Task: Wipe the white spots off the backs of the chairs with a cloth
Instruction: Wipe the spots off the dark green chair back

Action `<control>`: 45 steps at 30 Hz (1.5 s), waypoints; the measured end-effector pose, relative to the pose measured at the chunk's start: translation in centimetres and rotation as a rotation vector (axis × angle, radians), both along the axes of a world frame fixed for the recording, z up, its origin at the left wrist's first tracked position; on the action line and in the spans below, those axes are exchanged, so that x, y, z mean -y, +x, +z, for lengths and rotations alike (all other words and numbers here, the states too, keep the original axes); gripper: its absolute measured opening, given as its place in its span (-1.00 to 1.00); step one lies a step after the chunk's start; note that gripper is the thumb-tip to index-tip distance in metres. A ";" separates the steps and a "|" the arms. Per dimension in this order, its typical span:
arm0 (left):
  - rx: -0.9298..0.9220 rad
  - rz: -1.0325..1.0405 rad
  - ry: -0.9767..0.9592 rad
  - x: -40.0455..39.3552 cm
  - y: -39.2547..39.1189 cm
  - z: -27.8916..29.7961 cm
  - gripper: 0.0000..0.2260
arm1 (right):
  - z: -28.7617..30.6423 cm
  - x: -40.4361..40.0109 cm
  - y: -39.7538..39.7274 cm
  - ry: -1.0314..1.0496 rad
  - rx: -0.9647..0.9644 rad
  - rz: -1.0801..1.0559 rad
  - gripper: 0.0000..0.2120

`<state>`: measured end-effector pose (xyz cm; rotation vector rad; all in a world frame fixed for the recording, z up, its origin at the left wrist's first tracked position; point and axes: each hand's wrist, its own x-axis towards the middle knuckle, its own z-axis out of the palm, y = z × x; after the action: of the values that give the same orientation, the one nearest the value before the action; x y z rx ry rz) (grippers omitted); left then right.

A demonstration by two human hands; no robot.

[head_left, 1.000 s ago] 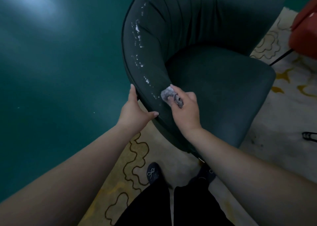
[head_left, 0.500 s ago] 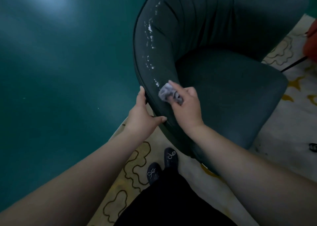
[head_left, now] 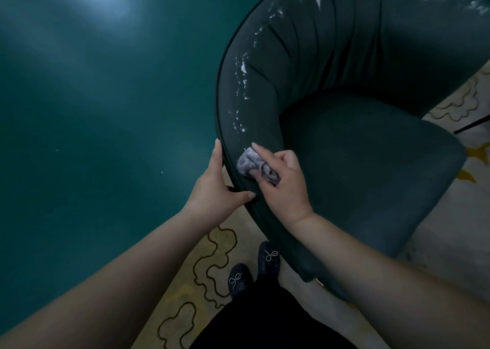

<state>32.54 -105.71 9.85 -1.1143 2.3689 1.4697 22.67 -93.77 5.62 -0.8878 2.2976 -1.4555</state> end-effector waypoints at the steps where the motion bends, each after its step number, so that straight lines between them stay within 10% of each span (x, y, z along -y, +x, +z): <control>1: 0.005 0.001 0.012 0.1 -0.1 0.1 0.12 | 0.0 0.4 -0.5 0.013 -0.020 0.020 -0.46; 6: 0.012 0.037 0.038 0.3 -0.3 0.0 0.11 | -0.2 2.9 -2.6 0.017 0.195 -0.173 -0.58; 21: 0.027 0.001 0.051 3.7 -1.9 -0.5 0.10 | 0.0 4.0 -3.4 0.034 -0.162 0.115 -0.49; 45: -0.088 -0.268 0.144 14.0 -7.5 -2.0 0.10 | 1.2 11.4 -6.6 0.177 -0.257 -0.137 -0.51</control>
<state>25.07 -119.73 7.83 -0.6814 2.3141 1.5887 16.07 -105.19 6.85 -0.9281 2.6746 -1.2232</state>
